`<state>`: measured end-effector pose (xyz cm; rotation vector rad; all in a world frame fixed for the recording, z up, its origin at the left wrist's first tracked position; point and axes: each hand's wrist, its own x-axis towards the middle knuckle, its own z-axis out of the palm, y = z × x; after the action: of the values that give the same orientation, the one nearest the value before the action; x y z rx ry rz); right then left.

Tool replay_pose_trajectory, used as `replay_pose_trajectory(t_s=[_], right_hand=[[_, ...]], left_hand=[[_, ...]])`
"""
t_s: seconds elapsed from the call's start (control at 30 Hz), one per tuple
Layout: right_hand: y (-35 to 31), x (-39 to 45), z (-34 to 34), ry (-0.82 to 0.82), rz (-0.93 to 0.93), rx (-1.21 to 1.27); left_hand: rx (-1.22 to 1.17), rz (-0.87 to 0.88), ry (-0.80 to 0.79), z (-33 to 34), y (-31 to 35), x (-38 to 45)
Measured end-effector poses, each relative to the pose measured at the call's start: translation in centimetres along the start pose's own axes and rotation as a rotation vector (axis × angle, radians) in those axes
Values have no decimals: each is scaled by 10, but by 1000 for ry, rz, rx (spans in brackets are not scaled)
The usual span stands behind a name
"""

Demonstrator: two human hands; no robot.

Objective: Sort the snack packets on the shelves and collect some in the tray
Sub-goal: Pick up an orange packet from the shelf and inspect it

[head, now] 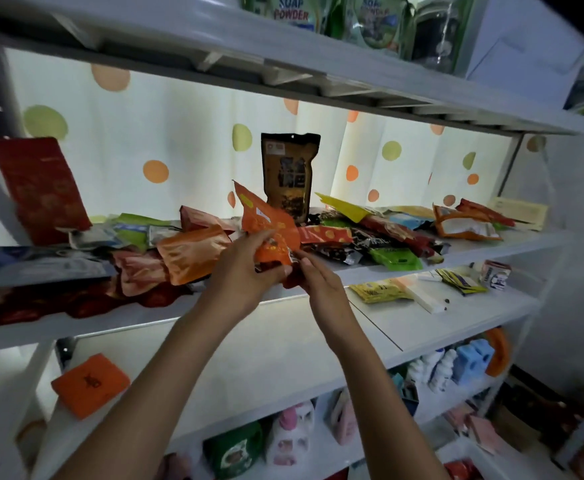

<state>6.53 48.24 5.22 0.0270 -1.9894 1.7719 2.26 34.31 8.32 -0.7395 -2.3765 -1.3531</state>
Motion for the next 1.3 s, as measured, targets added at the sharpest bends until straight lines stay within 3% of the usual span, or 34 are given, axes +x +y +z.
replay_pose_trajectory(t_s=[0.2, 0.43, 0.57, 0.7, 0.8, 0.93, 1.03, 1.13, 1.3], right_hand=[[-12, 42, 25, -97, -24, -125], [13, 93, 24, -202, -86, -386], [37, 111, 14, -338, -22, -532], [52, 135, 7, -343, -226, -770], [57, 145, -1, -491, -291, -640], [42, 153, -24, -677, -154, -530], [30, 166, -41, -653, -83, -493], [23, 178, -53, -552, -149, -501], [33, 211, -67, -255, -295, -826]], left_hand=[[333, 82, 63, -22, -14, 48], [317, -41, -136, -15, -50, 87], [653, -169, -346, -12, -68, 94], [726, -100, -417, -7, -53, 103], [670, -156, -523, -5, -45, 106], [753, -126, -530, -2, -37, 108], [806, 54, -438, 14, -17, 105], [827, 198, -313, 38, -2, 106], [793, 271, -265, 65, 5, 102]])
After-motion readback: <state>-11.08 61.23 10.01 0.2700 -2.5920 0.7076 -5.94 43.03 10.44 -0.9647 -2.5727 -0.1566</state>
